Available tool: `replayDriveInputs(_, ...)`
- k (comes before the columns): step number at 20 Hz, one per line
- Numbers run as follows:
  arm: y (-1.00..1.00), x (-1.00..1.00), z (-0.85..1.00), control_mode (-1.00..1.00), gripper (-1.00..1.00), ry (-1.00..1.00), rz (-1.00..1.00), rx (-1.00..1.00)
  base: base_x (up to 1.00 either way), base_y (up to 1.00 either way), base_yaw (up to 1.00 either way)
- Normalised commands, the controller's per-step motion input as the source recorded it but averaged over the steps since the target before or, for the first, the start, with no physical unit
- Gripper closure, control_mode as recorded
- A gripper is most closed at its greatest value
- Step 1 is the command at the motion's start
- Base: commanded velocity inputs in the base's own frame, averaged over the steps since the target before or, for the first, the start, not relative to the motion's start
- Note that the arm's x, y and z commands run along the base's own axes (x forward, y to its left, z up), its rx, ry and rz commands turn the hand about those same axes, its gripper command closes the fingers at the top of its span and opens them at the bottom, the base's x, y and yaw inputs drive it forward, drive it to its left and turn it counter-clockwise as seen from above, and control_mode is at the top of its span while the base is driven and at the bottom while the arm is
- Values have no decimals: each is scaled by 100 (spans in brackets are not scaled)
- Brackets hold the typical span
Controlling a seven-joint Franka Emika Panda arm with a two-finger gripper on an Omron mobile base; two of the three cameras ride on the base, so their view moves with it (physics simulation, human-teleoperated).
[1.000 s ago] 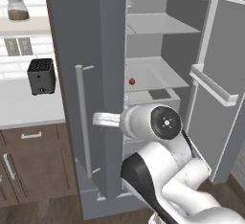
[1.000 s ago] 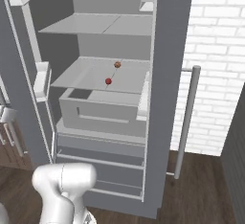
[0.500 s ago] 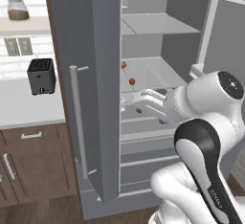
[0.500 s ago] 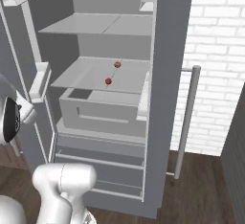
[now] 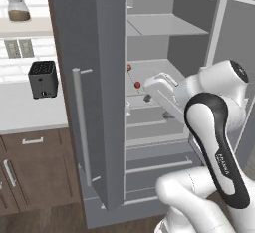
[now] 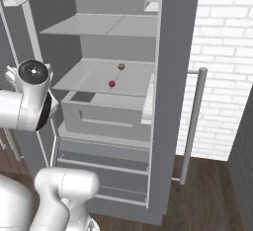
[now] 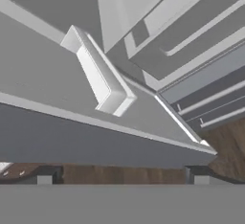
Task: Take the strawberry from the fridge and place it on top of the pancake, located on the dining counter.
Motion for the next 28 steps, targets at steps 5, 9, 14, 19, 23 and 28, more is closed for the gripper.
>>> replayDriveInputs(5, 0, 48, 0, -100, -100, 1, 0, 8, 0, 0, 0)
replayDriveInputs(9, 0, 47, 0, -100, -100, 0, 0, 9, 0, 0, 0)
replayDriveInputs(14, 5, 68, 0, -100, -100, 0, 2, 11, 0, 0, 0)
replayDriveInputs(19, 32, 69, 0, -100, -100, 2, 1, 4, 0, 0, 0)
replayDriveInputs(23, 52, 50, 0, -100, -100, 1, 0, 0, 0, 0, 0)
replayDriveInputs(28, 52, 22, 0, -100, -100, 0, 1, 0, 0, 0, 0)
